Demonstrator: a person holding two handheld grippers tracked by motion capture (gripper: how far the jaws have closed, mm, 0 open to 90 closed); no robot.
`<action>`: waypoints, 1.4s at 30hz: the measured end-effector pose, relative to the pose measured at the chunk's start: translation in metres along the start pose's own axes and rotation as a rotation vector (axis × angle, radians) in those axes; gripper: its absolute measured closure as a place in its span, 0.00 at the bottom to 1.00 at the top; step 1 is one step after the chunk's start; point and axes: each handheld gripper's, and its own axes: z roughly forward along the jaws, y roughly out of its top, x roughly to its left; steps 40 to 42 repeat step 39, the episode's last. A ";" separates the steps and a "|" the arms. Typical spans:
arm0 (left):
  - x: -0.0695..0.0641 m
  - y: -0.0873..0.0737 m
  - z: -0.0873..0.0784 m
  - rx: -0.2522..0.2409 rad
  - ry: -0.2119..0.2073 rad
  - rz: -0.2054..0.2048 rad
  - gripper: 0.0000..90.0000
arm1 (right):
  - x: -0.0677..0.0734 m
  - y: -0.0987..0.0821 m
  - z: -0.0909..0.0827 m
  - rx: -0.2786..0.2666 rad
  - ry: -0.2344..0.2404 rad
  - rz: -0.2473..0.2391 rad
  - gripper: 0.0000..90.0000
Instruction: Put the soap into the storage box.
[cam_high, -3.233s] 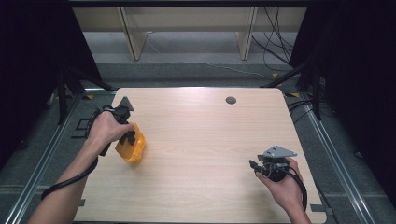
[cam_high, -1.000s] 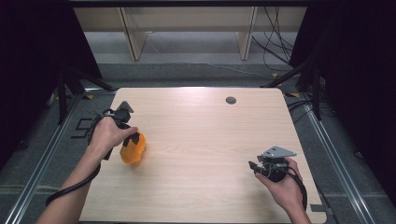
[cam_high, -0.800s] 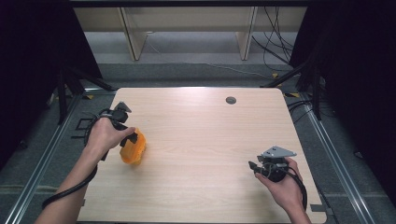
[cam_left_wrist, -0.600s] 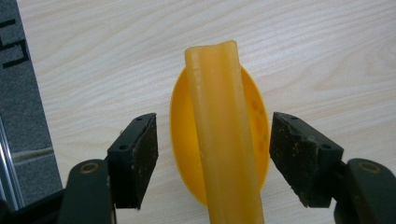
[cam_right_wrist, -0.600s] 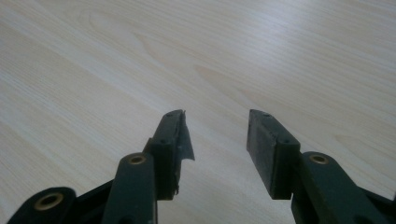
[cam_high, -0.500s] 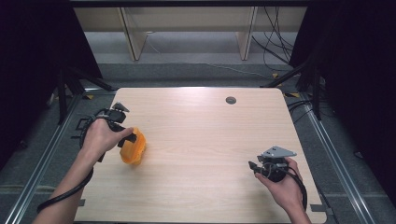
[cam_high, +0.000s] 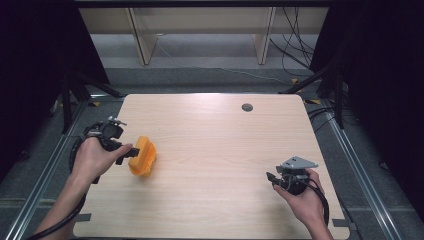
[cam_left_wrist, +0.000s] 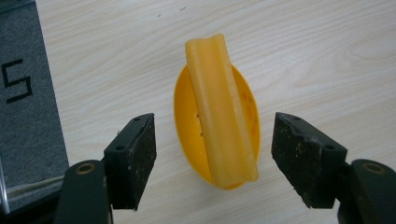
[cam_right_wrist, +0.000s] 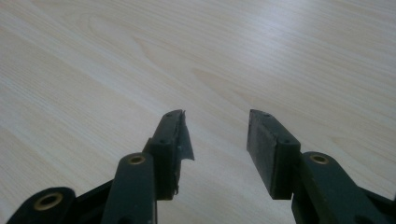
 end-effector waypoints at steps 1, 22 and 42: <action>0.002 -0.009 -0.001 -0.013 -0.007 0.012 0.33 | -0.001 0.001 0.000 -0.008 0.003 -0.011 0.63; 0.019 -0.121 0.029 -0.209 -0.052 -0.007 0.29 | -0.001 0.001 0.002 -0.017 0.005 -0.010 0.62; 0.010 -0.148 0.049 -0.465 -0.109 0.003 0.37 | -0.001 0.002 0.002 -0.037 0.004 -0.026 0.62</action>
